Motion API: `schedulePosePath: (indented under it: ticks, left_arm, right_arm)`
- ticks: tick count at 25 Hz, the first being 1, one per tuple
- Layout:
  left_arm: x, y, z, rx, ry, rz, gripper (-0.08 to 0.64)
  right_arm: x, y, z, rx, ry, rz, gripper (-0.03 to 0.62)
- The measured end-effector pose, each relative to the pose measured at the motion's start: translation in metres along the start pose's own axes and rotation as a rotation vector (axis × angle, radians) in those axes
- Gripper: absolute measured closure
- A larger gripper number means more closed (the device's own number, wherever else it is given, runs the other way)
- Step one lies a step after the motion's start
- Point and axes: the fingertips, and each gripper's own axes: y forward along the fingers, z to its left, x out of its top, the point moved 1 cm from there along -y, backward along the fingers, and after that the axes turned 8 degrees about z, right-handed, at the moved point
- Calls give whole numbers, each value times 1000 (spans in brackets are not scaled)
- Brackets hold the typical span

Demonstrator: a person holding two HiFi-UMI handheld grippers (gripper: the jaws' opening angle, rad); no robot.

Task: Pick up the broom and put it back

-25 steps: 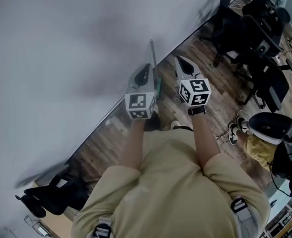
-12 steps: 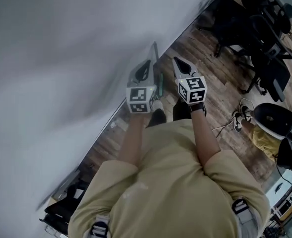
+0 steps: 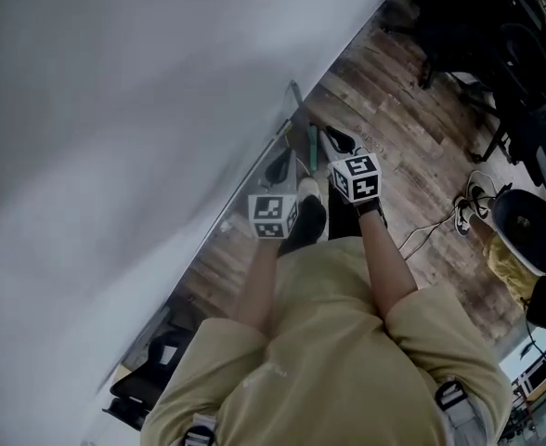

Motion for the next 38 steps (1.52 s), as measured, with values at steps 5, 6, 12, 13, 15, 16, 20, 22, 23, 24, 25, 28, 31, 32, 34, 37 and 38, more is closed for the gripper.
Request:
schedulePosePath:
  ticks: [5, 6, 12, 13, 15, 16, 20, 22, 23, 24, 25, 28, 31, 32, 34, 37, 38]
  left_arm:
    - [-40, 34, 10, -6, -44, 51, 558]
    - [-47, 40, 13, -2, -50, 59, 558]
    - [-72, 65, 23, 23, -69, 89, 558]
    - [-74, 67, 25, 33, -74, 92, 558]
    - [-78, 68, 30, 50, -91, 96, 558]
    - [-81, 67, 33, 56, -101, 96, 558]
    - [-82, 67, 45, 78, -135, 89, 558]
    - [-79, 66, 48, 82, -140, 84, 558]
    - [-77, 64, 48, 81, -138, 82, 558]
    - [-75, 63, 47, 80, -136, 81, 558]
    - [-73, 61, 46, 80, -133, 79, 558]
    - [-70, 57, 44, 81, -140, 70, 558]
    - [-75, 48, 43, 84, -155, 63, 558]
    - [-77, 44, 42, 85, -160, 62, 558]
    - [-82, 40, 40, 85, -174, 63, 558]
    - [-84, 33, 38, 86, -192, 60, 558]
    - [-84, 29, 38, 87, -194, 56, 558]
  right_arm:
    - [-40, 49, -16, 31, 22, 60, 510]
    - [-46, 61, -17, 48, 18, 67, 484]
    - [-75, 126, -39, 104, -5, 124, 400]
    - [-78, 136, -42, 109, -7, 141, 400]
    - [-84, 153, -46, 103, -6, 171, 400]
    - [-85, 161, -49, 96, -4, 178, 400]
    - [-76, 193, -57, 86, 1, 171, 400]
    - [-69, 206, -57, 92, -4, 169, 400]
    - [-66, 212, -57, 91, -6, 171, 400]
    - [-65, 216, -57, 87, -7, 176, 402]
    - [-64, 220, -59, 78, -6, 181, 407]
    - [-65, 228, -65, 31, -21, 209, 469]
    - [-68, 226, -59, 18, -55, 222, 503]
    - [-70, 222, -55, 19, -64, 223, 502]
    - [-75, 210, -52, 11, -80, 226, 505]
    - [-85, 186, -47, -3, -92, 234, 509]
    - [-88, 176, -45, -6, -92, 229, 509]
